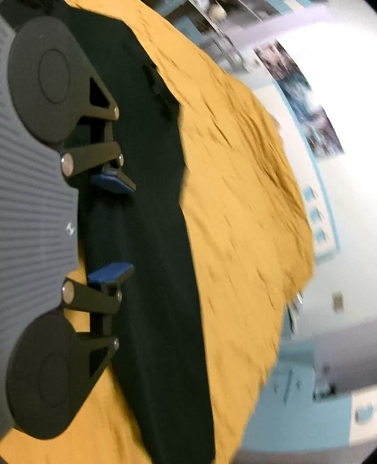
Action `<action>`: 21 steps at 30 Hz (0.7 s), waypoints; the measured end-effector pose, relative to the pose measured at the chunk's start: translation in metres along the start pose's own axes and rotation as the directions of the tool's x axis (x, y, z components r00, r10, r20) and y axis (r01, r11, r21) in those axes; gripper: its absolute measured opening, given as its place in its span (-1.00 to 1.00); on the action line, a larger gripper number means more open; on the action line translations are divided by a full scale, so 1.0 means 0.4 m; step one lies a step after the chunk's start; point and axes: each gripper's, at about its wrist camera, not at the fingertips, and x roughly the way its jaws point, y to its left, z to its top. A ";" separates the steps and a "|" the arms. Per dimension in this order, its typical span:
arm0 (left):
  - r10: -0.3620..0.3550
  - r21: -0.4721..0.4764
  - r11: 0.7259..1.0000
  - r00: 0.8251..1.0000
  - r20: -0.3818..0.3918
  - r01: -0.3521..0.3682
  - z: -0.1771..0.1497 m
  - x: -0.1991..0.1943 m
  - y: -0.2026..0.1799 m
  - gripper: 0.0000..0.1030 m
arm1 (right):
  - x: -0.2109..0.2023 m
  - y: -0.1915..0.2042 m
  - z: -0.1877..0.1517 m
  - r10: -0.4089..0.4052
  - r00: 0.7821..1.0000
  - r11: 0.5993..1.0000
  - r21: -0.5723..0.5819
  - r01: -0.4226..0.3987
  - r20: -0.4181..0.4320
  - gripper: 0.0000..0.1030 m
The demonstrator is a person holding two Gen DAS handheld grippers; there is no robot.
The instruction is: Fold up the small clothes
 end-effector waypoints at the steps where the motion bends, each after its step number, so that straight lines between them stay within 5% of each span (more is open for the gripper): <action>1: -0.016 0.032 0.999 1.000 -0.001 0.016 -0.009 -0.003 -0.033 -0.10 | -0.022 -0.043 0.011 -0.039 0.999 0.999 0.017 0.038 0.016 -0.05; 4: -0.094 0.094 0.991 0.995 -0.033 0.096 -0.043 -0.001 -0.136 -0.03 | -0.072 -0.211 0.051 -0.194 0.980 0.972 0.146 0.185 0.044 -0.03; 7: -0.148 0.118 0.980 0.985 -0.085 0.158 -0.079 0.026 -0.219 -0.01 | -0.105 -0.377 0.074 -0.299 0.953 0.895 0.356 0.267 0.039 0.00; 15: -0.178 0.187 0.959 0.965 -0.191 0.214 -0.148 0.103 -0.337 -0.01 | -0.054 -0.630 0.090 -0.393 0.920 0.692 0.656 0.301 -0.008 0.02; 21: -0.147 0.191 0.962 0.962 -0.231 0.193 -0.175 0.130 -0.348 -0.01 | 0.009 -0.729 0.085 -0.426 0.904 0.601 0.744 0.294 -0.013 0.01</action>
